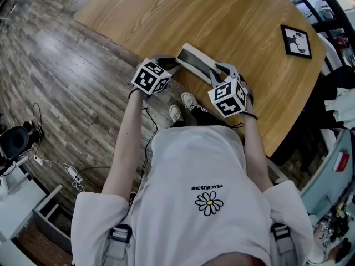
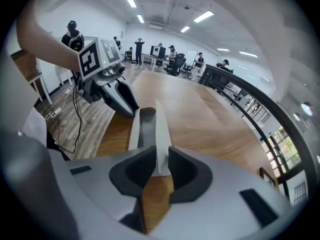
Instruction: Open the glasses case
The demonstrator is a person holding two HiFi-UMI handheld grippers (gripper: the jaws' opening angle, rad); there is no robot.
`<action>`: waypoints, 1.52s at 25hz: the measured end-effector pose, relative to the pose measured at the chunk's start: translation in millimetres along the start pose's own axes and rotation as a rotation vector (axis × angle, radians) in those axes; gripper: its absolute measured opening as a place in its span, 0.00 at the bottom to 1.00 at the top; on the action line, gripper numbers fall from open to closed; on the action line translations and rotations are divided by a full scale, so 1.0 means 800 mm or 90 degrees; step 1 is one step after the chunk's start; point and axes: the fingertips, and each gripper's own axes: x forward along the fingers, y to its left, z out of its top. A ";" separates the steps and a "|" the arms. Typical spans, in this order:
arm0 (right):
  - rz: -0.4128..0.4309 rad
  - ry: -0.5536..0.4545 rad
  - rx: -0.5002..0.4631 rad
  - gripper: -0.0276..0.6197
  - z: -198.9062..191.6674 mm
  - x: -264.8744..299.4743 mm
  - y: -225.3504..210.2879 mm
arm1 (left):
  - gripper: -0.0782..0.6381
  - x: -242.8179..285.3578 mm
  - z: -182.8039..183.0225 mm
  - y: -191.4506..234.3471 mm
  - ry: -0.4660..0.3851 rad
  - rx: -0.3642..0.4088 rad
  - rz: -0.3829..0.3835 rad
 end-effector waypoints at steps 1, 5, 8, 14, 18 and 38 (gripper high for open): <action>-0.011 0.002 -0.006 0.17 -0.002 0.001 -0.004 | 0.28 0.001 0.000 0.000 -0.001 0.001 0.001; -0.049 0.009 -0.001 0.13 -0.007 0.005 -0.018 | 0.28 0.000 -0.001 0.001 -0.001 -0.001 0.000; -0.062 0.012 0.003 0.11 -0.008 0.008 -0.026 | 0.28 -0.002 -0.001 0.002 -0.001 -0.002 0.000; -0.070 0.014 0.009 0.11 -0.010 0.011 -0.037 | 0.28 0.000 0.000 0.001 -0.001 -0.002 0.000; -0.067 0.014 0.013 0.10 -0.010 0.012 -0.038 | 0.28 -0.001 0.000 0.001 -0.003 -0.004 0.001; -0.080 -0.187 0.126 0.18 0.102 -0.087 -0.080 | 0.28 -0.073 0.110 0.013 -0.160 0.043 0.103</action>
